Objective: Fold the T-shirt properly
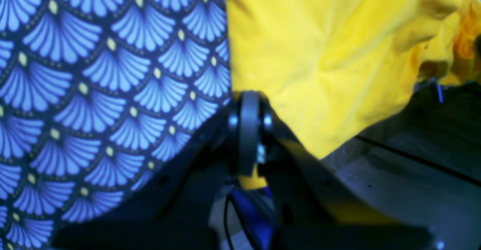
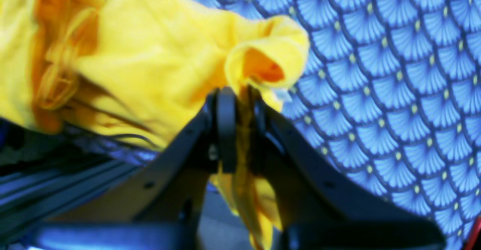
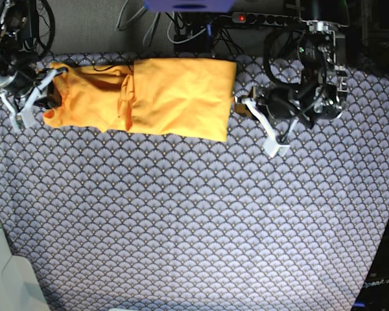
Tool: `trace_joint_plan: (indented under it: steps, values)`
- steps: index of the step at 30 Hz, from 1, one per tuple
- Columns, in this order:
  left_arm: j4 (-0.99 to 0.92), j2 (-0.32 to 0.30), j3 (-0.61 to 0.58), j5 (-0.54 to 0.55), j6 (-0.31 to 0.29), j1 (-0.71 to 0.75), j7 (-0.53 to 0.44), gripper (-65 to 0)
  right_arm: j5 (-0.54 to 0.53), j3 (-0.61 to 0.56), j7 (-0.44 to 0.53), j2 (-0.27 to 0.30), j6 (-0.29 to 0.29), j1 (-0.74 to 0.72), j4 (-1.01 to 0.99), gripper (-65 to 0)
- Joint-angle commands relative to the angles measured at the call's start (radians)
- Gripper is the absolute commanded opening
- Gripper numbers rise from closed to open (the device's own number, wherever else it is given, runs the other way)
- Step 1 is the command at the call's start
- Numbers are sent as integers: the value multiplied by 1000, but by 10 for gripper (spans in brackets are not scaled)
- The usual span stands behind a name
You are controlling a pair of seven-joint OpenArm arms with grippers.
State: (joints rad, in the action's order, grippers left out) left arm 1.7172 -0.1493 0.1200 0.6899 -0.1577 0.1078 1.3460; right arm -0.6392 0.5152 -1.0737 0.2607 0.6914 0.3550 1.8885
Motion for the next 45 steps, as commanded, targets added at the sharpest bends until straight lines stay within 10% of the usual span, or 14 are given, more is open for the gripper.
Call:
trace_joint_plan:
  steps: [1,17,33,45]
  values:
    - [20,-6,11,17,-3,-10,-6,-650,-24,4,2,4,7,-7,38,-650]
    - [19,-36,14,17,0,0,-7,-650,-24,-171,-262,-146,7,-147,72,-650]
    - [10,-46,14,17,0,2,-7,-650,-17,-367,-288,-318,7,-222,66,-650]
    - [11,-54,119,15,0,17,3,-650,-17,-422,-257,-344,7,-258,-7,-650]
